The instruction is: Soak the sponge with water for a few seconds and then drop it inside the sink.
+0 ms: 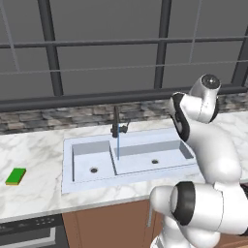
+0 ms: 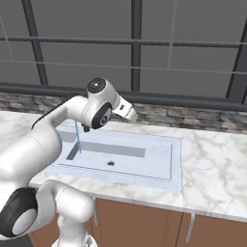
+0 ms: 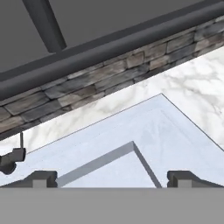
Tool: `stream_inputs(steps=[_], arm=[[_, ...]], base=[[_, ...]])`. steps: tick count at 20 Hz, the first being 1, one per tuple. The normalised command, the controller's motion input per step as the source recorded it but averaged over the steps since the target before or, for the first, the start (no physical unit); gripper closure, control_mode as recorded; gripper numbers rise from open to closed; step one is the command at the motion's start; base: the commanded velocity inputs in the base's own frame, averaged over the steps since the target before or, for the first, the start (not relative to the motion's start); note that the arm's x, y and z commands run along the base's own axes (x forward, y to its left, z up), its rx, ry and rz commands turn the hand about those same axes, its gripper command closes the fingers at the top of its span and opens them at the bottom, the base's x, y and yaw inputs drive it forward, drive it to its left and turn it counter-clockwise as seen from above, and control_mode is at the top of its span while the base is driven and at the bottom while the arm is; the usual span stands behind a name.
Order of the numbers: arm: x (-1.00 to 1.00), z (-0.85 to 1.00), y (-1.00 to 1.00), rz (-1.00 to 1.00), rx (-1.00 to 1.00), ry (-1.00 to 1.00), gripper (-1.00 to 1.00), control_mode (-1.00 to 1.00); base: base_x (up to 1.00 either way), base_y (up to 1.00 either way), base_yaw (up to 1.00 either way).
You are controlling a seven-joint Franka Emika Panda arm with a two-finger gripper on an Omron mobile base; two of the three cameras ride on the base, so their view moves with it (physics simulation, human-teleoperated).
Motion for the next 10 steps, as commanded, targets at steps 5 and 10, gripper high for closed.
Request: stream_inputs(steps=[5,10], arm=[[-0.44,0.0,0.0,0.08,0.01,0.22,-1.0,-1.0],[-0.36,-0.21,0.0,0.06,0.01,0.05,-1.0,-1.0]], base=[[0.0,0.0,0.0],[0.0,0.0,0.0]])
